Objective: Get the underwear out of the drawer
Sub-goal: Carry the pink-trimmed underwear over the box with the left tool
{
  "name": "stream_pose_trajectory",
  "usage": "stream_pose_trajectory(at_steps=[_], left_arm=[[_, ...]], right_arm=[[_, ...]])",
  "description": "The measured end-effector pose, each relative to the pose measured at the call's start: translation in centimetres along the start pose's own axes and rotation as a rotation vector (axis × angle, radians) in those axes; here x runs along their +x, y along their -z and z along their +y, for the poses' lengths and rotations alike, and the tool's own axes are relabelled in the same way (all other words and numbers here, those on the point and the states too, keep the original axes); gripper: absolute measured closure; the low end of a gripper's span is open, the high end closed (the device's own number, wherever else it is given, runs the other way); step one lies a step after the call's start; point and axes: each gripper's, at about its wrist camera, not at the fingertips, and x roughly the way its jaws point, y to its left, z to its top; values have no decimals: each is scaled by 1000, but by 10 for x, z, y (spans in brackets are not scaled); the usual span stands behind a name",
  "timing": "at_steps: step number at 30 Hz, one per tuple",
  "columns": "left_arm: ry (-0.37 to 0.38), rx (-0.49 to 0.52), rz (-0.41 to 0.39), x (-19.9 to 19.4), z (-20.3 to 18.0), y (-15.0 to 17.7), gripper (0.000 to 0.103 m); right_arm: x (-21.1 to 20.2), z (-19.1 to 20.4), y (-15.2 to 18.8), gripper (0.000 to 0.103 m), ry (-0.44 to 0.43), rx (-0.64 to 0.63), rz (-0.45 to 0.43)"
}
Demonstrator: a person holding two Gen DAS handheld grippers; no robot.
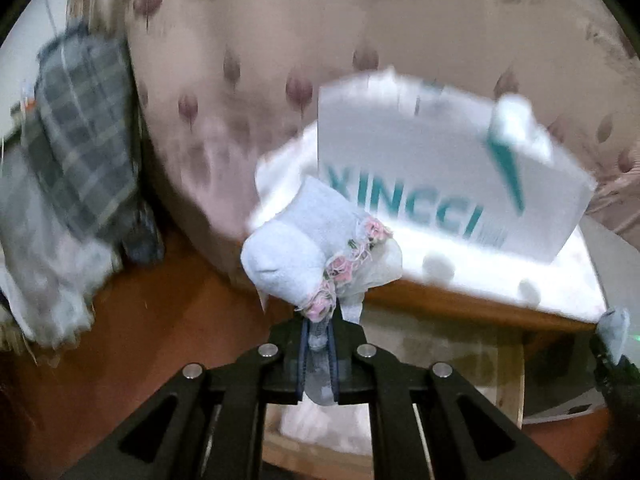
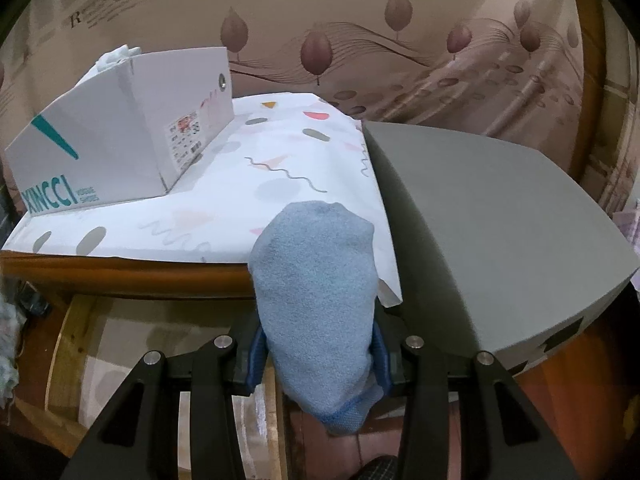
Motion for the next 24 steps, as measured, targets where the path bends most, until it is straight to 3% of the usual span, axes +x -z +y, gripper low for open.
stream_pose_trajectory(at_steps=[5,8,18,24], left_arm=[[-8,83,-132,-46,8,-45,95],[17,95,-163,-62,13,-75,95],[166,3,-68,-32,13,-166,95],[167,81,-37,5,-17,-205,95]], right_arm=[[0,-3,0,63,17,11,0],[1,-7,1,63,25,34,7],[1,-12,1,63,22,51,13],[-1,-13,1,63,20,49,14]])
